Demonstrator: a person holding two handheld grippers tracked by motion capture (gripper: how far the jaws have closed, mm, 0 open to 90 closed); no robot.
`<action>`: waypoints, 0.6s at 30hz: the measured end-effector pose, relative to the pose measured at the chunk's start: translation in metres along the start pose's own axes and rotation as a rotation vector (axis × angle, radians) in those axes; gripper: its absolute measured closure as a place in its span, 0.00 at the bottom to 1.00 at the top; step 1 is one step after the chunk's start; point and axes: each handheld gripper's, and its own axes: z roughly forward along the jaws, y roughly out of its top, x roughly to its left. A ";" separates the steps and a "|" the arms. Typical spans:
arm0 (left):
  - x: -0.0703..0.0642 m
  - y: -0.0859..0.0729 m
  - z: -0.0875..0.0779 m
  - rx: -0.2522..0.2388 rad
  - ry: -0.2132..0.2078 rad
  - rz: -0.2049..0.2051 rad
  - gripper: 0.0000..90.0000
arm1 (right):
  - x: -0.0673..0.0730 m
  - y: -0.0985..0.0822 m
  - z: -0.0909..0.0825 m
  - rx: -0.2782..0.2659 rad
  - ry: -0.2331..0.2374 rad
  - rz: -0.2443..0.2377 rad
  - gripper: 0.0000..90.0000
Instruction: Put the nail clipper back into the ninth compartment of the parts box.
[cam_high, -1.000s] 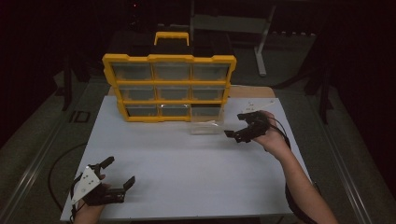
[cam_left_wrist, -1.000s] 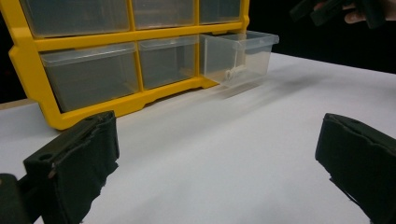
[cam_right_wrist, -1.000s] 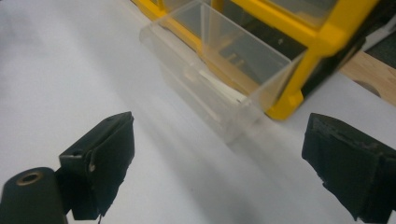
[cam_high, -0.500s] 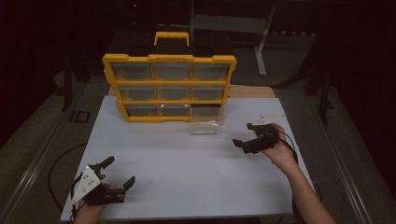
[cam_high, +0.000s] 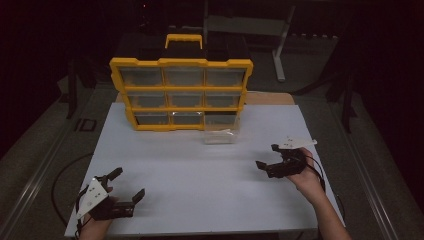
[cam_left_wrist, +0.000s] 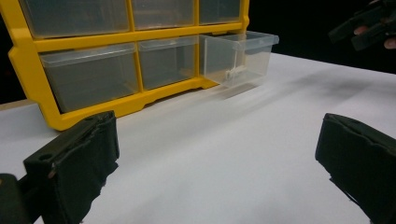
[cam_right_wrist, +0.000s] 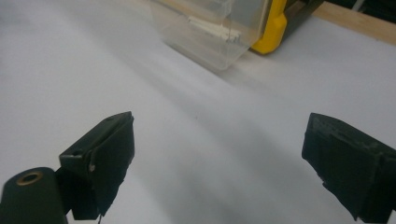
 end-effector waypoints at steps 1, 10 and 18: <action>0.000 0.000 0.000 0.000 0.000 0.001 0.00 | 0.001 -0.003 -0.001 0.000 -0.002 0.004 0.11; 0.000 0.000 0.000 0.002 0.000 0.004 0.00 | 0.008 -0.024 -0.010 -0.028 -0.052 0.025 0.11; 0.000 0.000 0.000 0.003 -0.001 0.005 0.00 | 0.013 -0.039 -0.016 -0.042 -0.070 0.053 0.11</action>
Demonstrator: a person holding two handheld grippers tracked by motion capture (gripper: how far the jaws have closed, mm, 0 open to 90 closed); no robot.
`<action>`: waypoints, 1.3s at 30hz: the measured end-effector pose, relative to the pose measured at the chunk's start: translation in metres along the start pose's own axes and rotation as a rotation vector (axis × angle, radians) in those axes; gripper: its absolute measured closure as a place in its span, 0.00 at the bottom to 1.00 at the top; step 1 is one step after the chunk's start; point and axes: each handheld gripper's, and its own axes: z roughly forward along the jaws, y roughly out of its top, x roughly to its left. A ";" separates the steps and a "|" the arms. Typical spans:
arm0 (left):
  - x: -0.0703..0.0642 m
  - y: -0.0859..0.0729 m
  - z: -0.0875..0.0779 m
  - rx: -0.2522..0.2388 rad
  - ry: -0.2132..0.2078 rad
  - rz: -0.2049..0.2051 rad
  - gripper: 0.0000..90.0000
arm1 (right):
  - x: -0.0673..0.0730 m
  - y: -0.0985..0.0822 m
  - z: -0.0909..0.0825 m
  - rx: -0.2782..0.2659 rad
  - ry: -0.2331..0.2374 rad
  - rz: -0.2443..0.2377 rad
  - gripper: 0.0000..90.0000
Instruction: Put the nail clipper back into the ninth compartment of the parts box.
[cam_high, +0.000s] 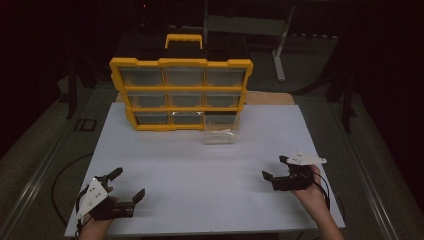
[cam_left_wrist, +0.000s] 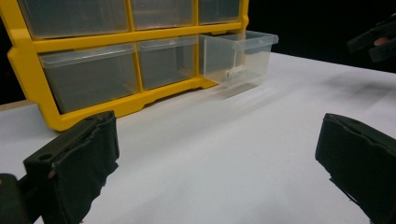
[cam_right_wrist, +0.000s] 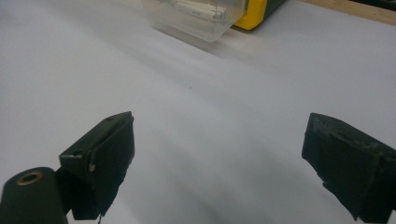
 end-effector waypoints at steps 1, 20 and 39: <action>0.000 0.000 0.000 0.000 0.000 0.000 0.00 | 0.001 -0.002 0.000 0.001 0.000 0.001 0.11; -0.001 -0.001 0.001 0.007 -0.006 0.007 0.00 | -0.011 -0.031 0.007 -0.064 0.008 0.039 0.11; -0.001 -0.001 0.000 0.009 -0.008 0.006 0.00 | -0.012 -0.035 0.014 -0.041 0.031 0.014 0.11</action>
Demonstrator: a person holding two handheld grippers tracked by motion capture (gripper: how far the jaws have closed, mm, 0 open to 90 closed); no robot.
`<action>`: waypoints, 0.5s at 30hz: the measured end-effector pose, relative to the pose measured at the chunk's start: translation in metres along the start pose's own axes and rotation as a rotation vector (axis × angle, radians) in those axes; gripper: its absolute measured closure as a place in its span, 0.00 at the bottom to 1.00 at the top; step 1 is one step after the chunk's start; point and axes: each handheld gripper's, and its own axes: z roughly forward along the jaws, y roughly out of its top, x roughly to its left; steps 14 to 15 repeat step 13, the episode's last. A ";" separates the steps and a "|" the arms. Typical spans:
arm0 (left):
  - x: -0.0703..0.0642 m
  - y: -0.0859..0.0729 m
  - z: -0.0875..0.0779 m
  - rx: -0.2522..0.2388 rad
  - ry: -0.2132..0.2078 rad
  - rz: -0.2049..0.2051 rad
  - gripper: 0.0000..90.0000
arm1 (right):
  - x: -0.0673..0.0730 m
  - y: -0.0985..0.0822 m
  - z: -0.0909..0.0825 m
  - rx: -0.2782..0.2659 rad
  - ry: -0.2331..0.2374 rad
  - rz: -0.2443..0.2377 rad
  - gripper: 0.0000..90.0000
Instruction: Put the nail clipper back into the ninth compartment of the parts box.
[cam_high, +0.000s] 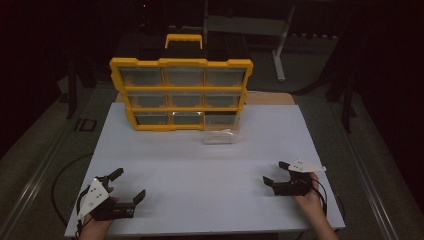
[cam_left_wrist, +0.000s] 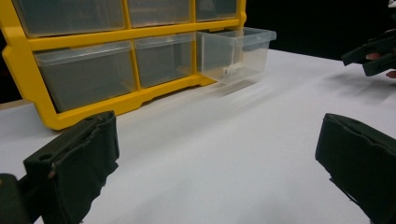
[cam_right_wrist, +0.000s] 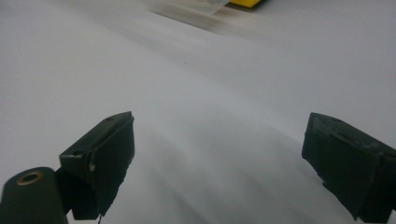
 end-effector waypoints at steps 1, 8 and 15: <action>0.000 0.000 0.000 -0.001 0.001 0.000 0.00 | 0.001 0.000 0.000 -0.004 0.003 0.000 0.11; 0.001 0.000 0.000 0.000 0.002 -0.006 0.00 | 0.004 0.002 0.000 -0.019 0.007 -0.026 0.11; 0.000 -0.001 0.001 0.002 0.001 -0.008 0.00 | 0.004 0.002 0.000 -0.015 0.011 -0.025 0.11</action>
